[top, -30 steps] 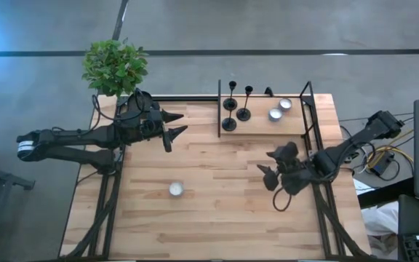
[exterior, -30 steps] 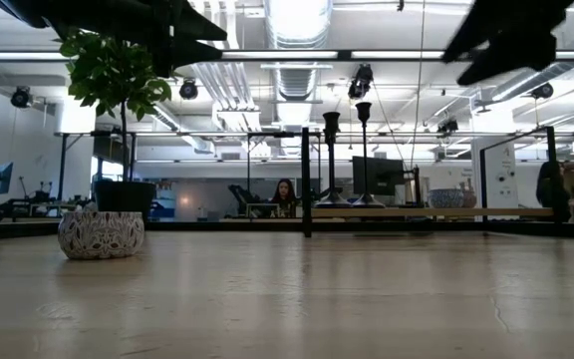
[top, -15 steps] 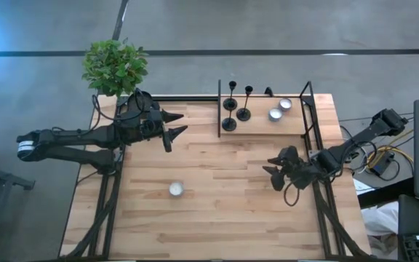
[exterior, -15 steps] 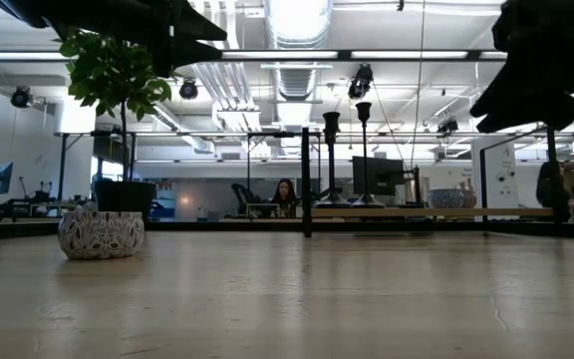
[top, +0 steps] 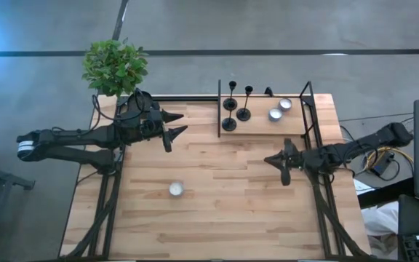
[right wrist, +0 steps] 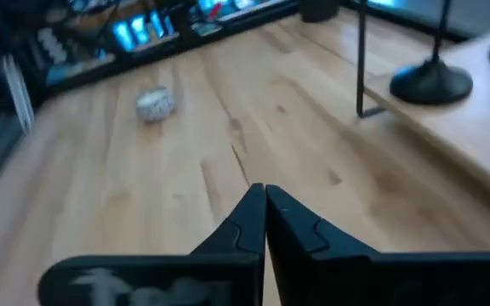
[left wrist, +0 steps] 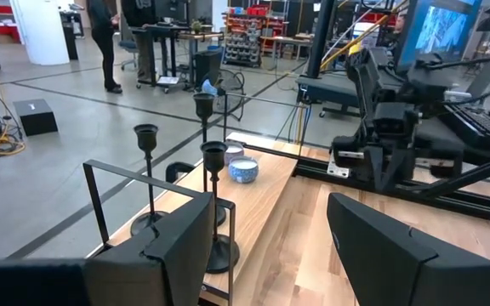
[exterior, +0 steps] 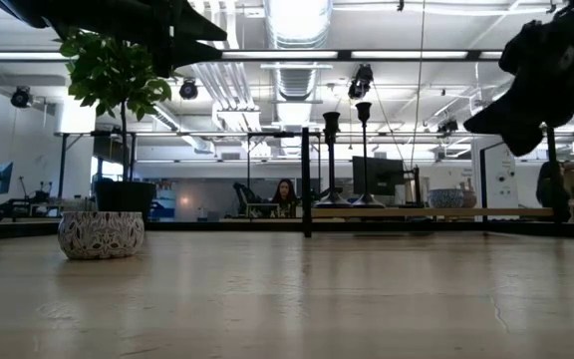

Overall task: Pick & Place candle stick holders
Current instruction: Put the red scented candle on the shelf

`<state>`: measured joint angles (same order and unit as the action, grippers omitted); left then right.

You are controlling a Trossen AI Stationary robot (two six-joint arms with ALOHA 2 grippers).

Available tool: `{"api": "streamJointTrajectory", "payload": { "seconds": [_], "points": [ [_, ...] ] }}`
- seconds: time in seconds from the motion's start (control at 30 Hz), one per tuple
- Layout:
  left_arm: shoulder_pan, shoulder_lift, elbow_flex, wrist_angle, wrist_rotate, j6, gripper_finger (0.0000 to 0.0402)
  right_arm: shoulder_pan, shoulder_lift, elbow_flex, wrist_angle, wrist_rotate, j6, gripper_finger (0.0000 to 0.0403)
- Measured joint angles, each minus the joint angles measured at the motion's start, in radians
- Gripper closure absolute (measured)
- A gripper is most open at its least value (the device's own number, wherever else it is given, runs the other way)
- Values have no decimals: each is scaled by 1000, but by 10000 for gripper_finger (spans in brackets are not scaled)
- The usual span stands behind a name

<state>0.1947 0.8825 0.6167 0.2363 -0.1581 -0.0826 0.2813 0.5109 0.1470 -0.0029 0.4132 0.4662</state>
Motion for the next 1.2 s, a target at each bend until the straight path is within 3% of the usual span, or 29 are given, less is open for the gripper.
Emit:
{"api": "streamJointTrajectory", "payload": {
  "seconds": [0.2, 0.37, 0.57, 0.87, 1.1, 1.2],
  "points": [
    [0, 0, 0, 0, 0, 0, 165, -109, -113, -65, 5, -131, -360, 395],
    [0, 0, 0, 0, 0, 0, 165, -125, -183, -132, 41, -145, -371, 395],
    [0, 1, 0, -9, 0, 0, 165, -137, -237, -137, 47, -143, -511, 395],
    [0, 1, 0, -12, 0, 0, 165, -140, -309, -137, 43, -181, -509, 395],
    [0, 1, 0, -15, 0, 0, 165, -140, -228, -137, 36, -235, -291, 394],
    [0, 2, 0, -15, 0, 0, 165, -140, -209, -137, 36, -260, -285, 394]
  ]
}}
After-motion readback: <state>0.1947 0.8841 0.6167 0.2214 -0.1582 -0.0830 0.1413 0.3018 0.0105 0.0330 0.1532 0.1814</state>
